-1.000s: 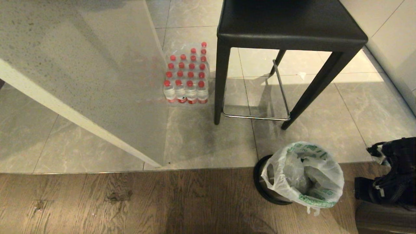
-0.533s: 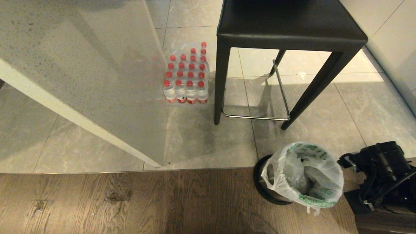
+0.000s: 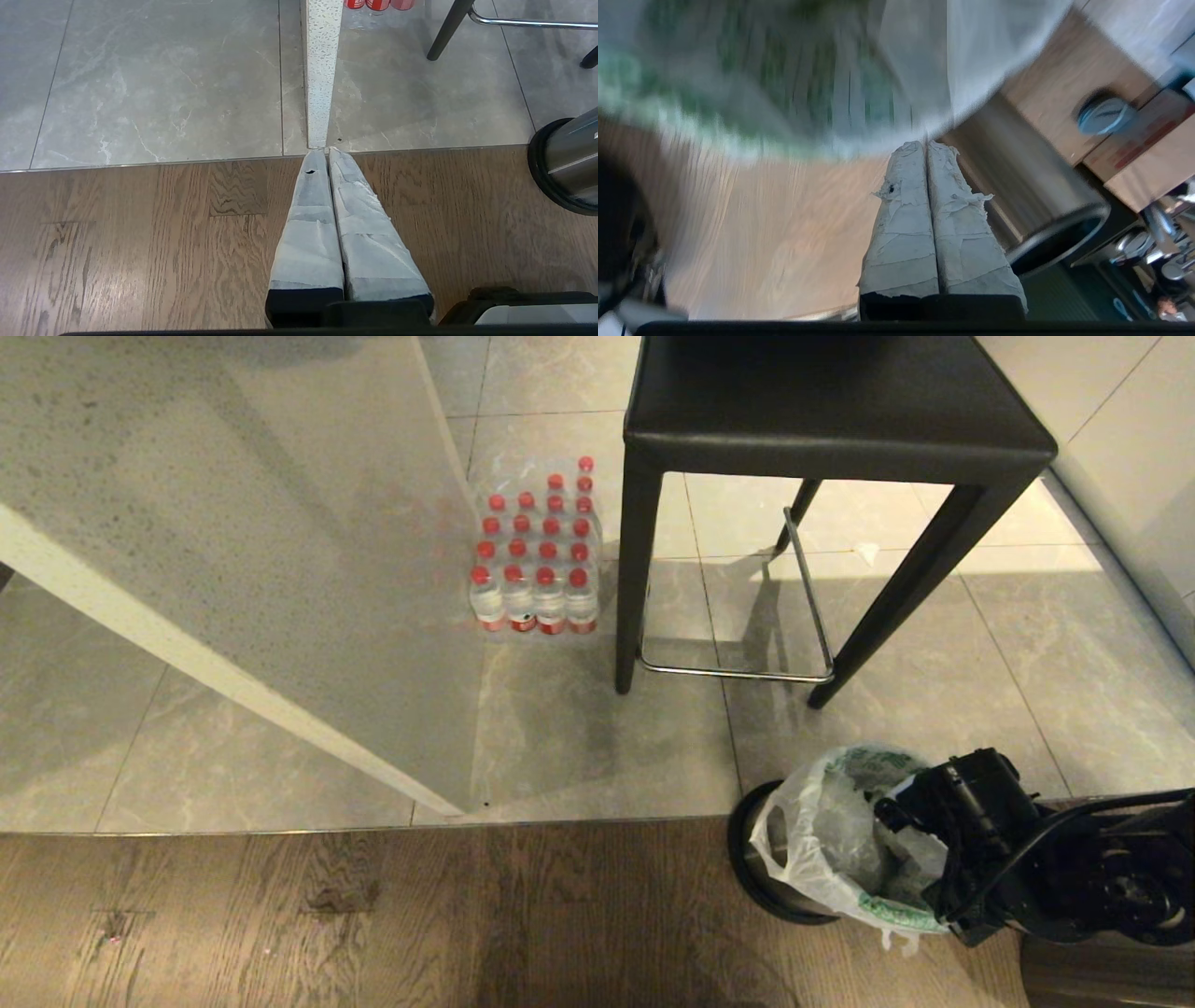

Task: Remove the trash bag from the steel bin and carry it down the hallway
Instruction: Pick up the trash bag

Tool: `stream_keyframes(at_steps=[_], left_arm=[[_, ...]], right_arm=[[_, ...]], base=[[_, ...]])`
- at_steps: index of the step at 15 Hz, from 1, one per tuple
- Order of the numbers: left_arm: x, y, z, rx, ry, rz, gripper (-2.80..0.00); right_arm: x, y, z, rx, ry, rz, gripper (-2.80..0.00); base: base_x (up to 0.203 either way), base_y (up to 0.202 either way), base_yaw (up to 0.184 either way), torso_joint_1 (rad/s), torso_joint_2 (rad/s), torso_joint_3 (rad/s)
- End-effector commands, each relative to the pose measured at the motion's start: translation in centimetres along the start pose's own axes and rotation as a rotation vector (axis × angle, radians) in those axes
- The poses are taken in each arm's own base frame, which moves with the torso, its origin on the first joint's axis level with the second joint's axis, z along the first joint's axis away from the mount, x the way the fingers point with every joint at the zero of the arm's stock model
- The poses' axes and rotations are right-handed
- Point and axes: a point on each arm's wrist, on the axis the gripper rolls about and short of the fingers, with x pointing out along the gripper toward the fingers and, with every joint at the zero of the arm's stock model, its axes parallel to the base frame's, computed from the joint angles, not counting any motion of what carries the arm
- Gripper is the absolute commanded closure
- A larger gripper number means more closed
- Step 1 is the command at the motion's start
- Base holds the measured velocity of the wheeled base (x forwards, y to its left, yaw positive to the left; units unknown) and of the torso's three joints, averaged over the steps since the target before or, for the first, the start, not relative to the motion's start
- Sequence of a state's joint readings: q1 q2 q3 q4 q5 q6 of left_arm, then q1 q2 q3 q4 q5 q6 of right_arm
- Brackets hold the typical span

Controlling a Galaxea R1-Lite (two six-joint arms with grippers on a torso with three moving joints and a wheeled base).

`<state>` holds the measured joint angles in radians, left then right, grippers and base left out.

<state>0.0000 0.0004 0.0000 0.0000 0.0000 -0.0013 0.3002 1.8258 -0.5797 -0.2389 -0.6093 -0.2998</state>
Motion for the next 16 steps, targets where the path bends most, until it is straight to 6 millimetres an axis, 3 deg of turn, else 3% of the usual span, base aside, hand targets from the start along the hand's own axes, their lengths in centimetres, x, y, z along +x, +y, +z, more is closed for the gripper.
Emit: stream_keyframes(at_steps=[1,4,7,16], left_arm=[[0.0,0.0,0.0,0.0,0.0,0.0,0.0],[0.0,0.0,0.0,0.0,0.0,0.0,0.0],[0.0,0.0,0.0,0.0,0.0,0.0,0.0],[0.0,0.0,0.0,0.0,0.0,0.0,0.0]], right_arm=[[1.9,1.4,1.0,-0.021,0.006,-0.01,0.0],[3.7,1.7,3.4,-0.062,-0.057,-0.041,0.0],[4.1,1.2,4.4,-0.146,-0.124,-0.077,0.0],[2.6,-0.7,3.7,-0.272,-0.153,-0.109,0.0]], base=[[0.0,0.0,0.0,0.0,0.0,0.0],[0.0,0.0,0.0,0.0,0.0,0.0],[0.0,0.0,0.0,0.0,0.0,0.0],[0.0,0.0,0.0,0.0,0.0,0.0]])
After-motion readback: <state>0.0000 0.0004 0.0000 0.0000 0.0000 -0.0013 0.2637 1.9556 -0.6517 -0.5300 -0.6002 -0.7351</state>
